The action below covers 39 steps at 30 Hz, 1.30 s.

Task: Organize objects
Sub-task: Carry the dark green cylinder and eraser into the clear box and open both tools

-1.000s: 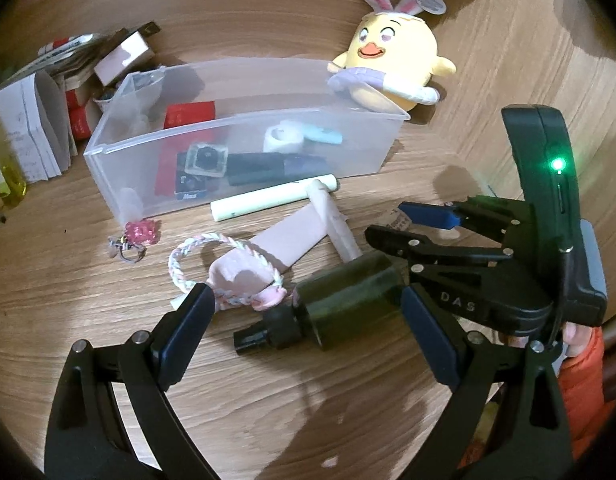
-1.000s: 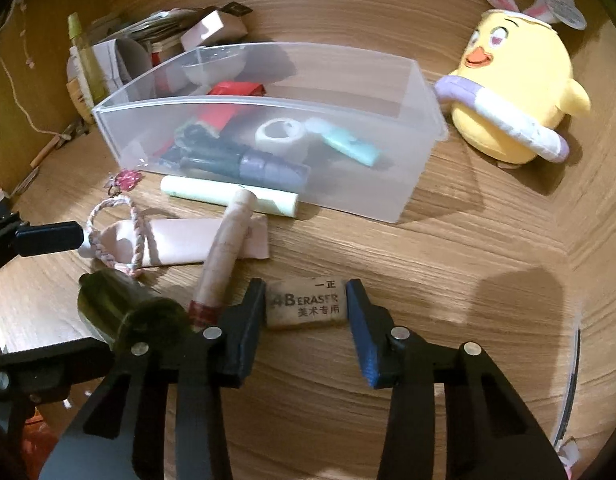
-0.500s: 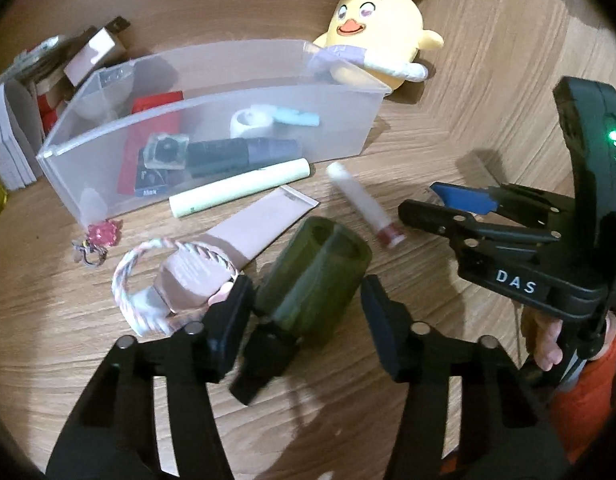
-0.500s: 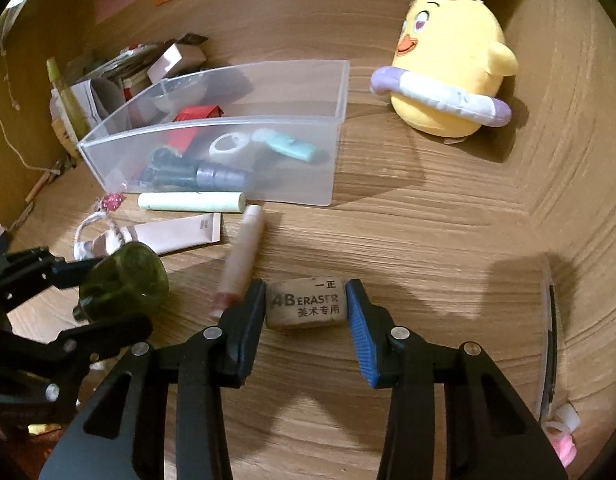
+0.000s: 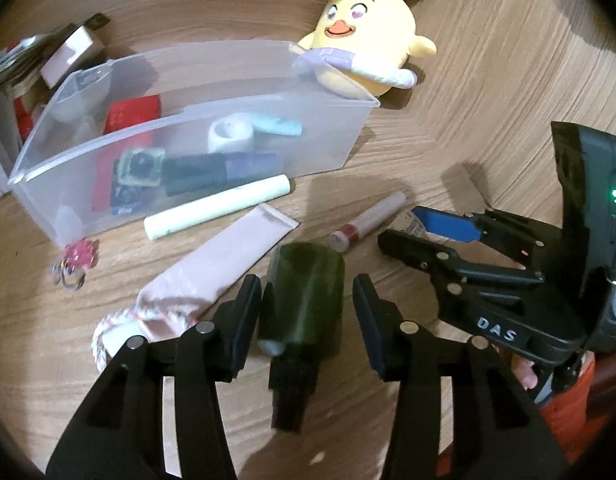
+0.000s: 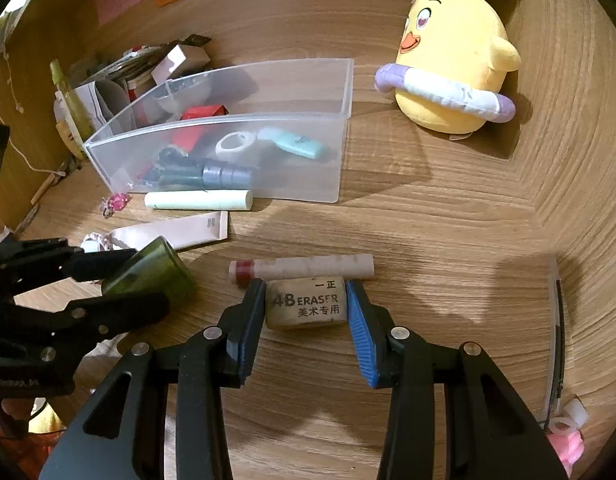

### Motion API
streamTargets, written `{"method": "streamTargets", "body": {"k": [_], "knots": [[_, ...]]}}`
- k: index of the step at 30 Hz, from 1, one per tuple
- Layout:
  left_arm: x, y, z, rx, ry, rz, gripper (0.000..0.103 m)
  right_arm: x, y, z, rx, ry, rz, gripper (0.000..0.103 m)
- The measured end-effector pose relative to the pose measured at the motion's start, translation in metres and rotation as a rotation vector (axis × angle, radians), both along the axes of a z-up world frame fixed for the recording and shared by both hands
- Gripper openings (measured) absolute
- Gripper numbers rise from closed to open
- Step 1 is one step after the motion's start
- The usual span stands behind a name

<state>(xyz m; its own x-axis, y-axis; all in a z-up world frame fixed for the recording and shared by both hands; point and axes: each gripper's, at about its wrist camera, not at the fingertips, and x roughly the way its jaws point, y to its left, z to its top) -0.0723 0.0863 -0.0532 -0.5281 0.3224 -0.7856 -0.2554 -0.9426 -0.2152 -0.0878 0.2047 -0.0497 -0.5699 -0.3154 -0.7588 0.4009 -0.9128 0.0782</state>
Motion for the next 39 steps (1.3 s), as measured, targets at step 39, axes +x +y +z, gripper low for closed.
{"method": "streamTargets", "body": {"k": [39], "knots": [[0.013, -0.090, 0.115, 0.082, 0.357, 0.240, 0.041, -0.005, -0.022, 0.090, -0.153, 0.214, 0.060, 0.037]]}}
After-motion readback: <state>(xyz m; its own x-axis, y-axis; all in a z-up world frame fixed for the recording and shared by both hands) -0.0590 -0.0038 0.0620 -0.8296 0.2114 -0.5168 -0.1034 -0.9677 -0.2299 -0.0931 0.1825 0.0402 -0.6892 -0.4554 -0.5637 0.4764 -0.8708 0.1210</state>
